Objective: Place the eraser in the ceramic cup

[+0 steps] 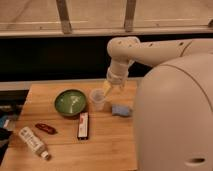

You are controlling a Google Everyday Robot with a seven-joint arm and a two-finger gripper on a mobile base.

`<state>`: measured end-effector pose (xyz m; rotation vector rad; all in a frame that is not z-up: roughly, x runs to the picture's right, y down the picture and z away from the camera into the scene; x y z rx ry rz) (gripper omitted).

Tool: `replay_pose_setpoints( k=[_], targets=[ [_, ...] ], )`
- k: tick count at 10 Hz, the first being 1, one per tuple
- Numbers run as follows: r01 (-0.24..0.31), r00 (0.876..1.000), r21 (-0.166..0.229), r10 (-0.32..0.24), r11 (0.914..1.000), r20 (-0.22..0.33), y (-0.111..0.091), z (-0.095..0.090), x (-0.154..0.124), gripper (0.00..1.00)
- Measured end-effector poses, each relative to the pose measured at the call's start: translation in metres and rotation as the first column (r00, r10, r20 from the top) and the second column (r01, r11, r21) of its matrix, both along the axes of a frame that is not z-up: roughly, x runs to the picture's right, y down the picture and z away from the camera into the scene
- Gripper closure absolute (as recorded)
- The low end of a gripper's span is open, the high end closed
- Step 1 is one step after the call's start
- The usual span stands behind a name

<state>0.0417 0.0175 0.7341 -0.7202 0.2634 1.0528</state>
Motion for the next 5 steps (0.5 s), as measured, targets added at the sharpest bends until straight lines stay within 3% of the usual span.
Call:
replay_pose_setpoints(
  k=[3,5],
  targets=[
    [0.0,1.0,-0.006,0.0,1.0,0.002,0.016,0.002,-0.014,0.38],
    [-0.02,0.998,0.001,0.02,0.9998,-0.055,0.046,-0.004,-0.036,0.38]
  ],
)
